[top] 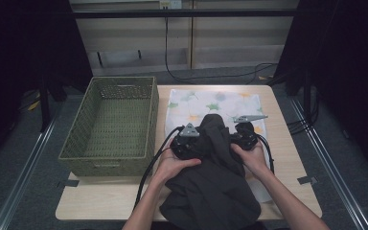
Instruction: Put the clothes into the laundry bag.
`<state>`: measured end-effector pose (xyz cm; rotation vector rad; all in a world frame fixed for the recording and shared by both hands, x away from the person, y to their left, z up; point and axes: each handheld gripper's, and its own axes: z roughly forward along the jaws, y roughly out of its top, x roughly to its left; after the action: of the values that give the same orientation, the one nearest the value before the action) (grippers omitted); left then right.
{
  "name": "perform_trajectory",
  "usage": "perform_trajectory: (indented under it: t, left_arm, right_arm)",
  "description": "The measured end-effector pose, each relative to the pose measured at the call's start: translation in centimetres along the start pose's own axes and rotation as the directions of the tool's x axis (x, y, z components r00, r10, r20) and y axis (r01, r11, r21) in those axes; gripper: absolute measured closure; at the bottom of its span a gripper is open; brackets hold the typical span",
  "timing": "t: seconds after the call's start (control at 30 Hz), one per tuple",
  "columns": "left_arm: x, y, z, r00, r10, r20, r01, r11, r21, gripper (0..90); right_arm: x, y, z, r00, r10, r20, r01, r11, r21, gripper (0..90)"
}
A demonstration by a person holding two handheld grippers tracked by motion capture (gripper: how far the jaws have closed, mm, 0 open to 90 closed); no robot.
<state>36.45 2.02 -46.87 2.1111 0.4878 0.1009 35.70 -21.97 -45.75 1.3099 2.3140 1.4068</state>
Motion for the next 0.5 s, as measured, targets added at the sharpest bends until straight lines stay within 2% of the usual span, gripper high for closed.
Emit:
perform_trajectory:
  t: [0.03,0.07,0.1,0.13,0.17,0.27,0.3,0.33,0.37,0.4,0.43,0.5]
  left_arm:
    - [-0.1,-0.2,-0.3,0.9999,0.009,-0.005,-0.009,0.9999,-0.013,54.4]
    - [-0.1,-0.2,-0.5,0.9999,0.013,-0.006,-0.013,0.9996,-0.025,62.8]
    - [-0.2,-0.2,-0.7,0.9998,0.018,-0.003,-0.018,0.9993,-0.032,66.2]
    - [-0.6,-0.2,-1.5,0.9997,0.02,0.014,-0.019,0.9968,-0.077,68.7]
    - [-0.6,-0.2,-1.5,0.9997,0.02,0.014,-0.019,0.9968,-0.077,69.5]
    - [-1.5,0.1,-2.7,0.9965,0.049,0.067,-0.04,0.9906,-0.13,70.2]
    - [-1.9,0.3,-2.9,0.9946,0.072,0.075,-0.061,0.9884,-0.139,70.5]
    - [-2.9,0.6,-3.0,0.9897,0.108,0.094,-0.093,0.9844,-0.149,70.5]
    - [-3.4,0.7,-2.8,0.9861,0.119,0.115,-0.101,0.983,-0.153,70.6]
    - [-3.4,0.7,-2.8,0.9861,0.119,0.115,-0.101,0.983,-0.153,70.6]
    - [-3.9,0.8,-2.5,0.9801,0.143,0.137,-0.122,0.9809,-0.151,70.6]
    - [-4.7,0.8,-1.7,0.9729,0.174,0.152,-0.155,0.9795,-0.129,70.7]
  right_arm:
    - [0.0,0.0,0.1,1.0,-0.001,0.0,0.001,1.0,-0.002,89.6]
    - [0.0,0.0,0.1,1.0,0.001,-0.004,-0.001,1.0,-0.001,89.6]
    - [0.0,0.0,0.1,1.0,0.003,-0.009,-0.003,1.0,-0.005,89.6]
    - [0.0,0.1,0.0,0.9999,-0.001,-0.015,0.001,1.0,-0.015,89.6]
    - [0.0,0.1,0.0,0.9999,-0.001,-0.015,0.001,1.0,-0.015,89.6]
    - [-0.1,0.2,-0.1,0.9997,0.0,-0.022,-0.001,1.0,-0.027,89.6]
    - [-0.1,0.2,-0.1,0.9996,0.008,-0.027,-0.009,1.0,-0.03,89.6]
    - [-0.1,0.3,0.0,0.9997,0.009,-0.025,-0.01,1.0,-0.029,89.6]
    - [0.0,0.3,0.0,0.9996,0.012,-0.026,-0.013,0.999,-0.031,89.6]
    - [0.0,0.3,0.0,0.9996,0.012,-0.026,-0.013,0.999,-0.031,89.6]
    - [0.1,0.4,0.0,0.9995,0.012,-0.03,-0.013,0.999,-0.034,89.6]
    - [0.2,0.6,-0.2,0.9995,0.009,-0.032,-0.01,0.999,-0.048,89.6]
